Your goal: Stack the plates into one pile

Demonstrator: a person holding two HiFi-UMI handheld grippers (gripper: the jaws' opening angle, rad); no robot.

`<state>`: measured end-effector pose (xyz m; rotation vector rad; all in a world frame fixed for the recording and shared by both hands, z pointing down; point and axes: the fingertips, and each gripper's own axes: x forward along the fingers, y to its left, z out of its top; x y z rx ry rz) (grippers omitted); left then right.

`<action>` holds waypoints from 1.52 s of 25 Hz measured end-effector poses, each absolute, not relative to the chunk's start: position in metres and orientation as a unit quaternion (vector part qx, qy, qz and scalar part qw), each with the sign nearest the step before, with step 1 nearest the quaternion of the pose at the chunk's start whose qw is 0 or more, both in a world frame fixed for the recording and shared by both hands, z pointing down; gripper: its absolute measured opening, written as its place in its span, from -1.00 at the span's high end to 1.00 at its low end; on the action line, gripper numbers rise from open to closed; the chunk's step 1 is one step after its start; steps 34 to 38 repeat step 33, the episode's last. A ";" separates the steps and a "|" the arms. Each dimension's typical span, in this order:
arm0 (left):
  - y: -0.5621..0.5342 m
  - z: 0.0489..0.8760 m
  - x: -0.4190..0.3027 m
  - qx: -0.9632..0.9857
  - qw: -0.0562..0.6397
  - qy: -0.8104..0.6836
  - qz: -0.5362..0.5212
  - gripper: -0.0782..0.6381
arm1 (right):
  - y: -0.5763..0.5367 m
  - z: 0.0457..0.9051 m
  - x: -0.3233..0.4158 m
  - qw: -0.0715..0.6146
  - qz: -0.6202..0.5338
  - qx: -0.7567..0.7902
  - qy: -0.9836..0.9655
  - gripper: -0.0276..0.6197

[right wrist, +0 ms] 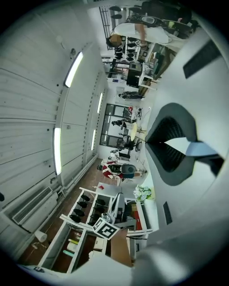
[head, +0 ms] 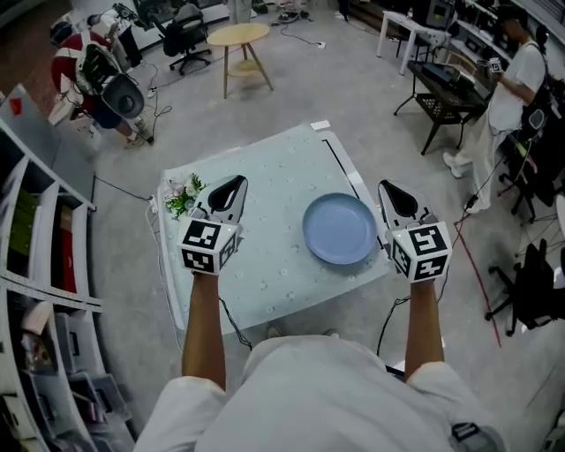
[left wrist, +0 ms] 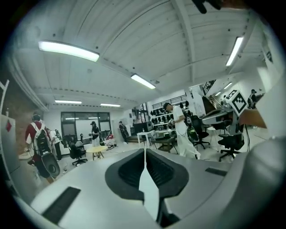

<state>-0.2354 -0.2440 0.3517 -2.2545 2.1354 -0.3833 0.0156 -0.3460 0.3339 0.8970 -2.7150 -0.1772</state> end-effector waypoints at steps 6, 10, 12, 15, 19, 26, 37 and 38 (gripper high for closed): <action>-0.217 0.302 -0.256 -0.692 0.072 0.707 -0.125 0.70 | -0.331 0.307 -0.009 0.127 -0.092 0.301 -0.941 0.87; -0.210 0.295 -0.258 -0.688 0.085 0.708 -0.133 0.71 | -0.328 0.305 -0.019 0.136 -0.099 0.295 -0.941 0.87; -0.209 0.298 -0.257 -0.690 0.082 0.706 -0.138 0.71 | -0.327 0.308 -0.023 0.139 -0.099 0.294 -0.940 0.87; -0.210 0.302 -0.256 -0.692 0.078 0.704 -0.142 0.71 | -0.325 0.311 -0.025 0.141 -0.098 0.293 -0.941 0.87; -0.212 0.307 -0.256 -0.688 0.077 0.707 -0.146 0.71 | -0.327 0.312 -0.025 0.142 -0.096 0.294 -0.940 0.87; -0.216 0.314 -0.245 -0.695 0.071 0.699 -0.152 0.71 | -0.327 0.320 -0.022 0.145 -0.090 0.291 -0.941 0.87; -0.218 0.320 -0.249 -0.696 0.066 0.697 -0.160 0.71 | -0.326 0.326 -0.027 0.155 -0.091 0.287 -0.941 0.87; -0.218 0.320 -0.249 -0.696 0.066 0.697 -0.160 0.71 | -0.326 0.326 -0.027 0.155 -0.091 0.287 -0.941 0.87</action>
